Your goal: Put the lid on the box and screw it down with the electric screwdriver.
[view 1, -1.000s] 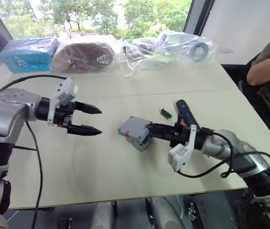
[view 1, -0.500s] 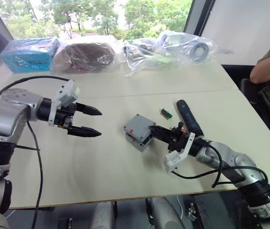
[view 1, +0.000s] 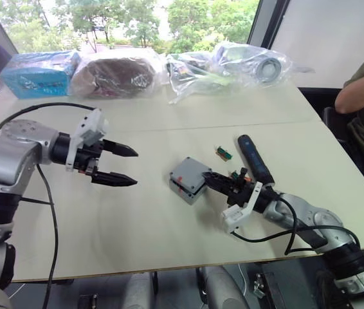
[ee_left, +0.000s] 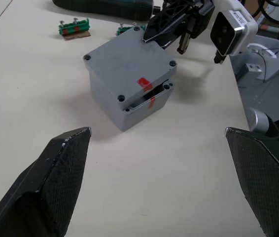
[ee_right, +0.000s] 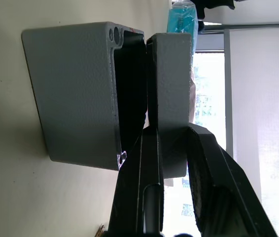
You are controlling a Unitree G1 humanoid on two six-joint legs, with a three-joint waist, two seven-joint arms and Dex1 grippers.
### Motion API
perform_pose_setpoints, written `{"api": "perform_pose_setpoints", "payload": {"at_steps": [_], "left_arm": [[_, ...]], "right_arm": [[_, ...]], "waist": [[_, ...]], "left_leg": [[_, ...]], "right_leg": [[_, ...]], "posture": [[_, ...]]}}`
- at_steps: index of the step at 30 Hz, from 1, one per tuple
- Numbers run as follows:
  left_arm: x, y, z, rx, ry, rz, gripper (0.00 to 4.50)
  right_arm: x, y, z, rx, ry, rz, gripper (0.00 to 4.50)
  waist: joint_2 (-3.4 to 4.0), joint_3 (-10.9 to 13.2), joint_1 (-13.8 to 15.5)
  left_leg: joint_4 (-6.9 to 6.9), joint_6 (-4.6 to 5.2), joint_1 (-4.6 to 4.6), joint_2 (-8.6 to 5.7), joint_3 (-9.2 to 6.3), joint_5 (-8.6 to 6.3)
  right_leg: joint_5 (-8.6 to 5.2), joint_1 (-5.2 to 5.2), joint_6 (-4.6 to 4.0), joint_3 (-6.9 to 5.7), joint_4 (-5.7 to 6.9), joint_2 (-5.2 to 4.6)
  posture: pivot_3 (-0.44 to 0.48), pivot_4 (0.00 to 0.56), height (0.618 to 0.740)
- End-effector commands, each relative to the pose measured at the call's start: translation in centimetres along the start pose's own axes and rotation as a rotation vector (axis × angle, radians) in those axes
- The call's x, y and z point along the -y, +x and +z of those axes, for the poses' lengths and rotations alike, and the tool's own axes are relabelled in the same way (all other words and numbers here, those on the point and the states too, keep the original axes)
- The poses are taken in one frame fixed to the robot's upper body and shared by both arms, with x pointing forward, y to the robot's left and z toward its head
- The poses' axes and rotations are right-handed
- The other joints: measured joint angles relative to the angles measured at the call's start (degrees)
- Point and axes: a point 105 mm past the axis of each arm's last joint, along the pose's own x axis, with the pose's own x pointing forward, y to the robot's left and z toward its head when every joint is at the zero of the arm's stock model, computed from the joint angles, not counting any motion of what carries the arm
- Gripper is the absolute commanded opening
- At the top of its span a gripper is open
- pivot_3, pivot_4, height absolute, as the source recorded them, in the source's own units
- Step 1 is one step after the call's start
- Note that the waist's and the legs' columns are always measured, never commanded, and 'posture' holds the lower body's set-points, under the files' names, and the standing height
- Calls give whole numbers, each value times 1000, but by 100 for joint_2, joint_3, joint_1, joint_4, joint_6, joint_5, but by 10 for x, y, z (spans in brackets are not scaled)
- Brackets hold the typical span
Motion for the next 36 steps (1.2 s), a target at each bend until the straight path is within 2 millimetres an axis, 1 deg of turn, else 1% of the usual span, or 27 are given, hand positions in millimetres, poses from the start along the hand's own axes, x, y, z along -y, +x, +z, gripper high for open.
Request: {"api": "perform_pose_setpoints", "payload": {"at_steps": [1, 10, 19, 36], "left_arm": [[-1, -12, 6, -9, 43, 33, 4476], [-2, -18, -2, -38, 46, 43, 4476], [-3, -19, -4, -39, 52, 53, 4476], [-4, -15, -4, -34, 58, 64, 4476]], "right_arm": [[2, -2, 3, 22, 8, -17, 192], [-4, -5, 1, 26, 9, -2, 192], [-10, -4, 1, 21, 0, 11, 192], [-6, 3, -1, 20, -23, -17, 192]], "waist": [[0, 0, 1], [0, 0, 1], [-2, -1, 3], [-2, -2, -40]], "left_leg": [[0, 0, 0, 0, 0, 0], [2, 0, 3, 0, 0, 0], [5, 0, 6, 0, 0, 0], [5, 0, 19, 0, 0, 0]], "right_leg": [[0, 0, 0, 0, 0, 0], [0, 3, 0, 0, 2, 0], [1, 8, 0, 0, 4, 0], [2, 16, 2, 0, 15, 0]], "posture": [[0, 150, 740], [0, 150, 740], [0, 150, 740], [0, 150, 740]]}}
